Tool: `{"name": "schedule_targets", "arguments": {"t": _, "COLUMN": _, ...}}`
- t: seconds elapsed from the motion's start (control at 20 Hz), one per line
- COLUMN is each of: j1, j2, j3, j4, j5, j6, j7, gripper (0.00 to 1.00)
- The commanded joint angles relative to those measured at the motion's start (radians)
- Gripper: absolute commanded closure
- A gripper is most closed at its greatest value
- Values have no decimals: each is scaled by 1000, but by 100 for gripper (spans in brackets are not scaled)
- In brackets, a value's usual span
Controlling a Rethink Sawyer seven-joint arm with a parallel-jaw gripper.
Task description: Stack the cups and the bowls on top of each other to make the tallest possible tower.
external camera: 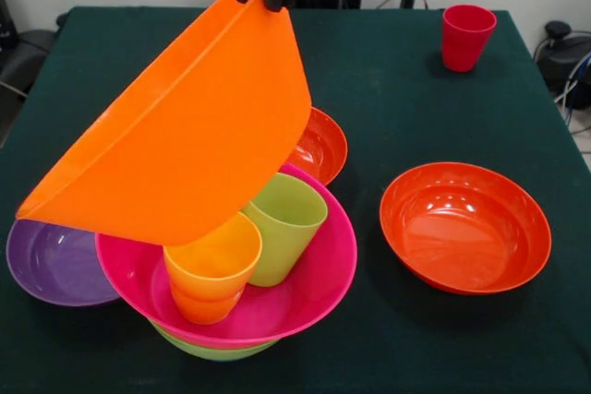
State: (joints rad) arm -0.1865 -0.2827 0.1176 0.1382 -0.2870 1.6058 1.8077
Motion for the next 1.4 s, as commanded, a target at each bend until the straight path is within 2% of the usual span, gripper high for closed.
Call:
{"name": "schedule_targets", "arguments": {"t": 0.05, "j1": -48, "j2": -20, "j3": 14, "j4": 18, "j5": -53, "j6": 63, "j7": -95, "gripper": 100}}
{"name": "schedule_targets", "arguments": {"t": 0.4, "j1": -68, "j2": -43, "j3": -23, "j4": 88, "j5": -23, "j6": 10, "j7": -127, "gripper": 100}}
{"name": "schedule_targets", "arguments": {"t": 1.0, "j1": -58, "j2": -23, "j3": -61, "j4": 261, "j5": 23, "j6": -206, "j7": -51, "gripper": 100}}
{"name": "schedule_targets", "arguments": {"t": 1.4, "j1": -32, "j2": -70, "j3": -100, "j4": 385, "j5": 62, "j6": -265, "j7": 21, "gripper": 100}}
